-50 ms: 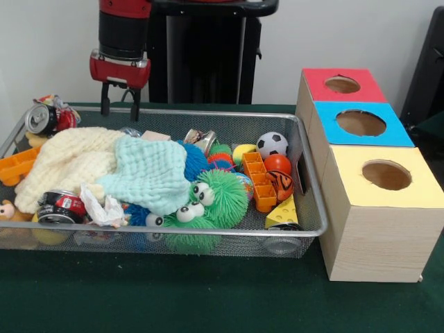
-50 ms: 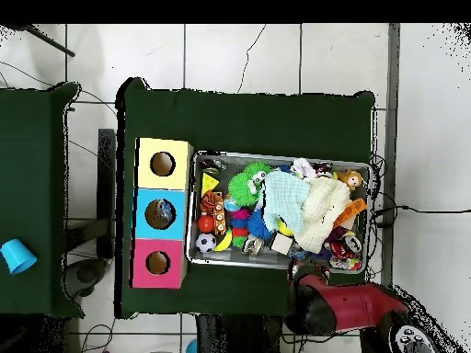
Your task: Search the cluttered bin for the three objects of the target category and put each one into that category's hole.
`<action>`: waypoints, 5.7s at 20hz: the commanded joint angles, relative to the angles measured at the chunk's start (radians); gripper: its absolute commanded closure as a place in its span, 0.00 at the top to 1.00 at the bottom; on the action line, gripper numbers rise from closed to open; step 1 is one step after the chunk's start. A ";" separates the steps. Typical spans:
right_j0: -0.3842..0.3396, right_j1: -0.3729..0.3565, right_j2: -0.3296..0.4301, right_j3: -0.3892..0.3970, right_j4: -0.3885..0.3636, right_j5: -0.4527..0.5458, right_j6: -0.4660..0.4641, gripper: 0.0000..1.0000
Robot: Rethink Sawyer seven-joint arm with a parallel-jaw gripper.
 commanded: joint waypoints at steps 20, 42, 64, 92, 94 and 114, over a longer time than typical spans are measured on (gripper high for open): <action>0.006 0.000 0.069 -0.002 0.069 0.056 0.044 1.00; 0.007 0.003 0.064 -0.010 0.064 0.058 0.040 1.00; -0.109 0.005 0.180 -0.069 0.070 0.120 -0.042 1.00; -0.017 0.040 0.093 -0.104 0.069 0.044 0.057 1.00; -0.024 0.041 0.097 -0.100 0.064 0.036 0.056 1.00; -0.021 0.069 0.064 -0.120 0.027 -0.038 0.064 1.00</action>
